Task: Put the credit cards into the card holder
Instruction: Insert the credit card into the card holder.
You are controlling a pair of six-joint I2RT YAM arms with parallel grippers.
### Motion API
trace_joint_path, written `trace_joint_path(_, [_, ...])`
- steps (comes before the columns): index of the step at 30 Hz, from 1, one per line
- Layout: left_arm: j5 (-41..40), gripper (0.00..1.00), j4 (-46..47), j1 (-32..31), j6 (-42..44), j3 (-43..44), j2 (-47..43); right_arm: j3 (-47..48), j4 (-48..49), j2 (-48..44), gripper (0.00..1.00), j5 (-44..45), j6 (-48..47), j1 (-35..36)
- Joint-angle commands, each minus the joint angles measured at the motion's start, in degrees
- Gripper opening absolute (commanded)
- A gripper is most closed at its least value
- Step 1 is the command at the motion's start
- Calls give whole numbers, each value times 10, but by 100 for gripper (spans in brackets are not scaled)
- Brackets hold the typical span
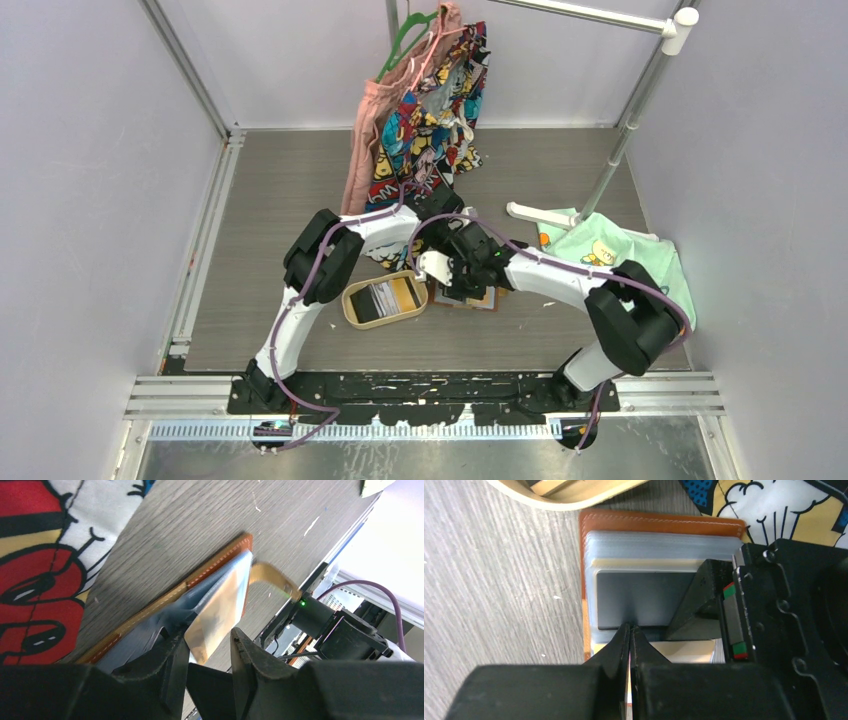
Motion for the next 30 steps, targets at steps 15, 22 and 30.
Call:
trace_joint_path(15, [-48, 39, -20, 11, 17, -13, -39, 18, -12, 4, 4, 67, -20, -9])
trace_joint_path(22, [-56, 40, 17, 11, 8, -35, -84, 38, -122, -62, 13, -193, -32, -73])
trace_joint_path(30, [-48, 40, 118, 12, -13, -87, -140, 68, -157, -92, 25, -341, 90, -178])
